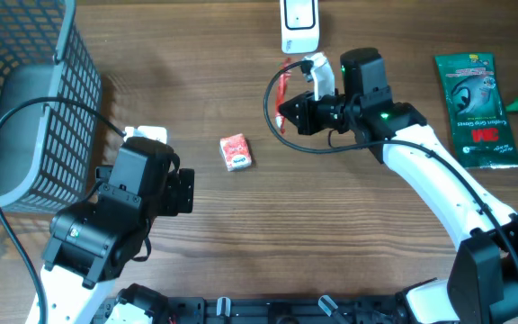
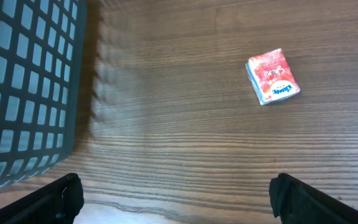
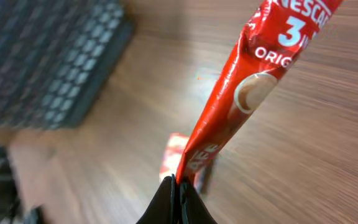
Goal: Scan the item barcode
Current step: 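Lift the coffee stick and carry it to the white scanner, then carry the coffee stick to the right edge and release it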
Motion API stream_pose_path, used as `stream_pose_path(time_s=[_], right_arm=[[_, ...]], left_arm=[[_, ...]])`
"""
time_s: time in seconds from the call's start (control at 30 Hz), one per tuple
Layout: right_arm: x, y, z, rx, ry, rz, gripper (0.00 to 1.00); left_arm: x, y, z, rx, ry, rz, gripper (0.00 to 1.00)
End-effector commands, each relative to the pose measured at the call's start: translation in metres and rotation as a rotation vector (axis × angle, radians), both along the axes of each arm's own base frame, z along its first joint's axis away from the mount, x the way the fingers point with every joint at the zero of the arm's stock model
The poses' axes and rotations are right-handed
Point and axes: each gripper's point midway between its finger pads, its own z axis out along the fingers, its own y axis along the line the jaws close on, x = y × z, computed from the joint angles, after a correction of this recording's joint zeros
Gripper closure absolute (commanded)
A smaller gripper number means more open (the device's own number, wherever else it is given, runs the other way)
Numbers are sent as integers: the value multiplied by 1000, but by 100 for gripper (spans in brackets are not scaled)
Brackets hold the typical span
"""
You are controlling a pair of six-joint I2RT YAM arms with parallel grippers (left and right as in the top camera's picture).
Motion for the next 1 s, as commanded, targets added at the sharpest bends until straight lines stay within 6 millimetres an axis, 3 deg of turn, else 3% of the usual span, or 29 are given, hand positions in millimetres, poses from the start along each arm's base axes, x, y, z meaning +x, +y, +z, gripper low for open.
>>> stream_pose_path(time_s=[0.0, 0.1, 0.23, 0.33, 0.63, 0.73, 0.87, 0.97], right_arm=[[19, -20, -6, -72, 6, -165, 96], [30, -37, -11, -125, 12, -291, 96], [36, -35, -9, -125, 20, -293, 96], [53, -30, -8, -126, 41, -307, 96], [136, -23, -26, -177, 61, -456, 96], [167, -21, -40, -190, 56, -510, 96], [198, -24, -57, -193, 49, -594, 95], [219, -21, -56, -182, 7, -616, 95]], left_arm=[[1, 1, 1, 12, -6, -6, 0], [1, 1, 1, 12, -6, -6, 0], [1, 1, 1, 12, -6, -6, 0], [1, 1, 1, 12, -6, -6, 0], [1, 1, 1, 12, -6, -6, 0], [1, 1, 1, 12, -6, -6, 0], [1, 1, 1, 12, -6, -6, 0], [1, 1, 1, 12, -6, -6, 0]])
